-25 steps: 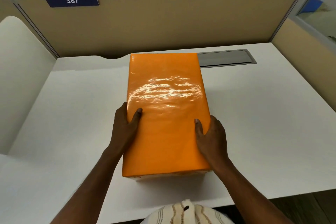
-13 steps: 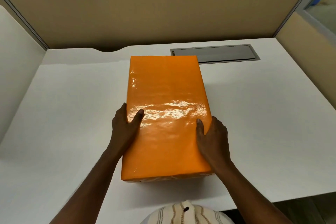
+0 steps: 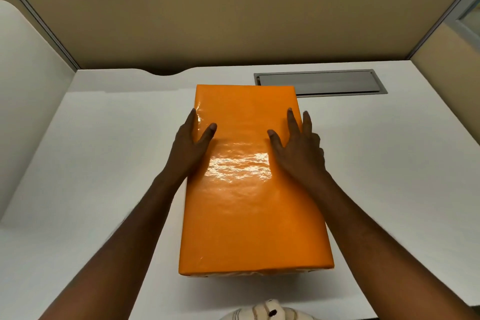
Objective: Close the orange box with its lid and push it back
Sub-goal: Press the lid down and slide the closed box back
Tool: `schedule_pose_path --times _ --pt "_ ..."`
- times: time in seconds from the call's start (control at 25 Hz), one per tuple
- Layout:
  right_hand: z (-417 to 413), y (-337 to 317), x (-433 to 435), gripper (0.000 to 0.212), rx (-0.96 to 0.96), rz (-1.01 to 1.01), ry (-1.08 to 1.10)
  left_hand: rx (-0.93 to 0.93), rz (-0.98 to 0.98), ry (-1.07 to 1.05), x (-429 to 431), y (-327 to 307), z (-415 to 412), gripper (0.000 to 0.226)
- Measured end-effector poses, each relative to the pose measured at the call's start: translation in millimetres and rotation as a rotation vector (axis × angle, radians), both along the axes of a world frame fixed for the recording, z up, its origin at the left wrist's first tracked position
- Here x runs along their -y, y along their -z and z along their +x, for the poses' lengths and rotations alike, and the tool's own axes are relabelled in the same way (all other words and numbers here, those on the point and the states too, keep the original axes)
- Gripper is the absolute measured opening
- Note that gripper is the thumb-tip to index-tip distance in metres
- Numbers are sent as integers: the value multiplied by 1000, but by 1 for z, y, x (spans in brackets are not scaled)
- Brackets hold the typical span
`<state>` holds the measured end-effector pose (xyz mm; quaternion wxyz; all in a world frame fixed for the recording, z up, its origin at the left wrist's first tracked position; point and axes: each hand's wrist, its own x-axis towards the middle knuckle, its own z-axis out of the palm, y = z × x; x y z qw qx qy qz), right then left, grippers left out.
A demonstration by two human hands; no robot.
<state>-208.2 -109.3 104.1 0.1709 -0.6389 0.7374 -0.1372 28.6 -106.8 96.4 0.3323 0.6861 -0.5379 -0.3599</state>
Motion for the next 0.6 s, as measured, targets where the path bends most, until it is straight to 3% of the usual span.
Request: schedule_pose_path --times 0.6 --pt "7 29 16 76 -102 5 0 -24 15 41 8 28 -1 84"
